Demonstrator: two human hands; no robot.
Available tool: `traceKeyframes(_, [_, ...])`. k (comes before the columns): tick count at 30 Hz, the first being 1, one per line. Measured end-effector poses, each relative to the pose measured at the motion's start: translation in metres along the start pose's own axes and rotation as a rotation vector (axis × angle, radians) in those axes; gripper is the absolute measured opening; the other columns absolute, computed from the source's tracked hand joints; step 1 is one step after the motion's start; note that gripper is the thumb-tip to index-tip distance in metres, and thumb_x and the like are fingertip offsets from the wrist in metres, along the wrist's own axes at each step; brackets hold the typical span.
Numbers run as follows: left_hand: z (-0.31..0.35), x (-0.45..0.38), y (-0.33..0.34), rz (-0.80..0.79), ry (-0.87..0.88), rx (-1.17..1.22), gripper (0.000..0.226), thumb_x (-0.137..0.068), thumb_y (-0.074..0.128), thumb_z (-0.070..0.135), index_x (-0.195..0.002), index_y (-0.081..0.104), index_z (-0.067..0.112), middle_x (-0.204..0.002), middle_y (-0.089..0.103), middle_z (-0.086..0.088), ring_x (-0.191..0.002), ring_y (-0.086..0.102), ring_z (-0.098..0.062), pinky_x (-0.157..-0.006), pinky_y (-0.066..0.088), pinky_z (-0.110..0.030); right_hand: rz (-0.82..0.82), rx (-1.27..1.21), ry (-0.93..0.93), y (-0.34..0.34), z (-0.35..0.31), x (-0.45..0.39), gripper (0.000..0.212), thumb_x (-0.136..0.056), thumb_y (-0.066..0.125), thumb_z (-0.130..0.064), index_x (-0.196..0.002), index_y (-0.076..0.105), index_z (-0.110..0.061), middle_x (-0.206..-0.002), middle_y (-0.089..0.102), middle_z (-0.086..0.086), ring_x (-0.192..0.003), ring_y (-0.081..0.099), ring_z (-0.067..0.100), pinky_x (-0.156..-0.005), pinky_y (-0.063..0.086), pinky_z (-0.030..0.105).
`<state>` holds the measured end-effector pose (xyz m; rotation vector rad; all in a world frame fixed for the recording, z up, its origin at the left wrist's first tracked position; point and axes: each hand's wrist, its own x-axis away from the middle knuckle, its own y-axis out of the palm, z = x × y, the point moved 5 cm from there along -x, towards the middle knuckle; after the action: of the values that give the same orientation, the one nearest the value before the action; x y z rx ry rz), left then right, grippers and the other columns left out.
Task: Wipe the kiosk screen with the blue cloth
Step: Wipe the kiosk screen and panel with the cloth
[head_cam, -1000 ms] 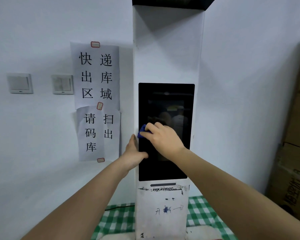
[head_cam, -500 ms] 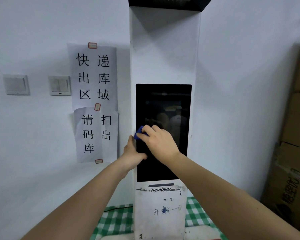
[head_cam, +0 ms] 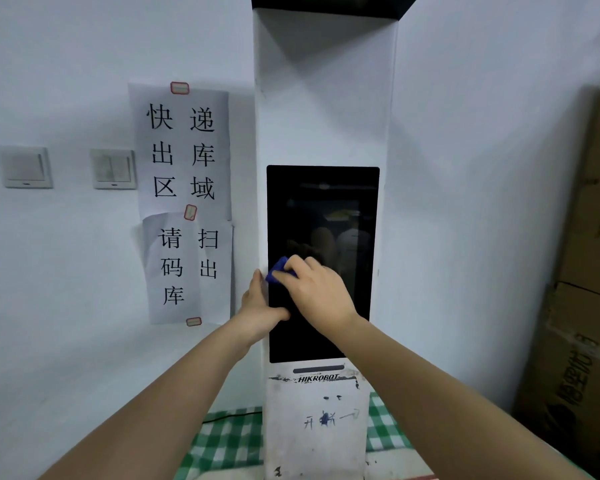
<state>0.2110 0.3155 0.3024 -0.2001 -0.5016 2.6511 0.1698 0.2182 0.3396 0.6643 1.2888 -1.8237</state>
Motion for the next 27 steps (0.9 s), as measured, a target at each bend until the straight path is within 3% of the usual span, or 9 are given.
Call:
traceKeyframes(3, [0.001, 0.002, 0.001, -0.007, -0.021, 0.011, 0.099, -0.083, 0.059, 0.005, -0.151, -0.009, 0.031, -0.154, 0.024, -0.004, -0.135, 0.036, -0.025, -0.104, 0.037, -0.035, 0.095, -0.047, 0.231, -0.011, 0.016, -0.004, 0.054, -0.058, 0.081, -0.003, -0.110, 0.069, -0.016, -0.097, 0.061, 0.007, -0.069, 0.056, 0.023, -0.046, 0.041, 0.027])
traceKeyframes(5, [0.001, 0.004, 0.002, -0.017, -0.033, 0.012, 0.099, -0.086, 0.058, 0.005, -0.151, -0.012, 0.033, -0.155, 0.022, -0.006, -0.135, 0.035, -0.024, -0.103, 0.038, -0.035, 0.086, -0.013, 0.262, -0.009, 0.017, -0.002, 0.060, -0.055, 0.082, -0.001, -0.111, 0.068, -0.015, -0.096, 0.061, 0.007, -0.067, 0.054, 0.022, -0.045, 0.039, 0.026])
traceKeyframes(8, [0.000, 0.004, 0.003, -0.015, -0.030, 0.007, 0.099, -0.087, 0.057, 0.006, -0.150, -0.013, 0.035, -0.155, 0.020, -0.007, -0.137, 0.032, -0.024, -0.103, 0.037, -0.035, 0.029, 0.000, 0.163, 0.000, 0.009, 0.006, 0.061, -0.051, 0.084, -0.003, -0.109, 0.069, -0.015, -0.094, 0.060, 0.005, -0.065, 0.052, 0.021, -0.045, 0.031, 0.025])
traceKeyframes(14, [0.000, 0.006, 0.004, -0.012, -0.039, -0.003, 0.099, -0.086, 0.057, 0.007, -0.150, -0.014, 0.035, -0.155, 0.020, -0.007, -0.132, 0.035, -0.022, -0.099, 0.038, -0.033, -0.016, -0.008, -0.017, -0.003, 0.010, 0.010, 0.057, -0.052, 0.086, -0.006, -0.106, 0.071, -0.015, -0.092, 0.062, 0.005, -0.068, 0.056, 0.023, -0.048, 0.043, 0.029])
traceKeyframes(17, [0.000, 0.007, 0.006, -0.031, -0.032, 0.011, 0.100, -0.086, 0.058, 0.005, -0.150, -0.014, 0.033, -0.152, 0.028, -0.007, -0.121, 0.041, -0.018, -0.095, 0.039, -0.031, 0.067, -0.012, 0.150, -0.016, 0.025, 0.000, 0.054, -0.060, 0.081, -0.005, -0.111, 0.067, -0.015, -0.098, 0.061, 0.006, -0.071, 0.056, 0.023, -0.048, 0.043, 0.028])
traceKeyframes(20, [0.001, 0.006, 0.004, -0.032, -0.037, 0.007, 0.100, -0.087, 0.058, 0.006, -0.150, -0.014, 0.033, -0.152, 0.027, -0.007, -0.131, 0.038, -0.022, -0.096, 0.038, -0.032, 0.098, -0.007, 0.298, -0.015, 0.033, -0.001, 0.059, -0.058, 0.081, 0.000, -0.113, 0.066, -0.015, -0.098, 0.060, 0.006, -0.067, 0.053, 0.021, -0.045, 0.036, 0.025])
traceKeyframes(24, [0.000, 0.003, 0.004, -0.016, -0.031, 0.005, 0.099, -0.087, 0.058, 0.006, -0.150, -0.013, 0.035, -0.150, 0.029, -0.006, -0.113, 0.041, -0.014, -0.092, 0.041, -0.030, 0.033, -0.007, 0.163, 0.001, 0.024, 0.019, 0.064, -0.050, 0.083, 0.002, -0.110, 0.068, -0.014, -0.094, 0.060, 0.006, -0.064, 0.052, 0.022, -0.044, 0.040, 0.028])
traceKeyframes(27, [-0.001, 0.004, 0.005, -0.006, -0.044, -0.003, 0.100, -0.086, 0.059, 0.006, -0.150, -0.013, 0.035, -0.153, 0.024, -0.006, -0.124, 0.040, -0.019, -0.092, 0.037, -0.029, -0.034, 0.000, 0.047, 0.003, 0.022, 0.029, 0.060, -0.047, 0.086, -0.002, -0.103, 0.072, -0.017, -0.089, 0.061, 0.004, -0.063, 0.054, 0.022, -0.045, 0.040, 0.026])
